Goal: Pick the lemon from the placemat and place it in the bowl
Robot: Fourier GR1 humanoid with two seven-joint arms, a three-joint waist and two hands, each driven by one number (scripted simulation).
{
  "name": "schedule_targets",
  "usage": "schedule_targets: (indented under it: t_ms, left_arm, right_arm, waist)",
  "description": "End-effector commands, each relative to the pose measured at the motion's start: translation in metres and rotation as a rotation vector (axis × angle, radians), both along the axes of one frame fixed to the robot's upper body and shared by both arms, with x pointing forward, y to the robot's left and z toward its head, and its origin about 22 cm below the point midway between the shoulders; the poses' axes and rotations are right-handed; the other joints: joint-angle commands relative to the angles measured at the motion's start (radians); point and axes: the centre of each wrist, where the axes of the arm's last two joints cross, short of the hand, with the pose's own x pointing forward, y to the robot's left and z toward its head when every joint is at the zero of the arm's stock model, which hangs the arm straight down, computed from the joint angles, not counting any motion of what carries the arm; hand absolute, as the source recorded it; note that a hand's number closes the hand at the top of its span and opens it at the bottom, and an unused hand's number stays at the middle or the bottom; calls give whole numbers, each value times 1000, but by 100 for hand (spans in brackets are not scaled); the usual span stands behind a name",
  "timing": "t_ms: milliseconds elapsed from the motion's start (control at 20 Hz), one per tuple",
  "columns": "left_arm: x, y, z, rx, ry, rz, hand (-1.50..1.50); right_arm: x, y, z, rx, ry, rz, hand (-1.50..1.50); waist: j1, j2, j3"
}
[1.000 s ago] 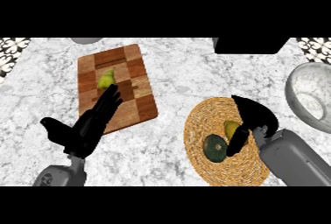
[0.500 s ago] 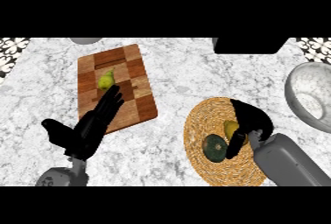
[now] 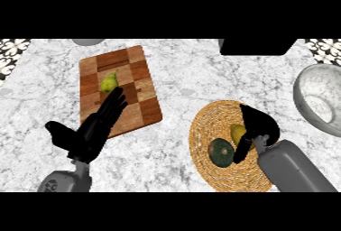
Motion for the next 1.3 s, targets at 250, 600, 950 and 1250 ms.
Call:
schedule_targets:
  t_ms: [250, 600, 950, 1250]
  left_arm:
    - [7, -8, -1, 21, -15, 8, 0]
    - [14, 7, 24, 4, -11, 6, 0]
    - [20, 7, 3, -19, -17, 1, 0]
    - [10, -3, 0, -2, 8, -7, 0]
  right_arm:
    - [1, 10, -39, -45, 29, -47, -150]
    - [0, -9, -33, -2, -73, 37, 150]
    - [1, 8, -58, 16, -74, 73, 150]
    - [-7, 15, -50, -65, -108, 80, 150]
  waist:
    - [1, 1, 0]
    - [0, 0, 0]
    - [1, 2, 0]
    - [-2, 0, 0]
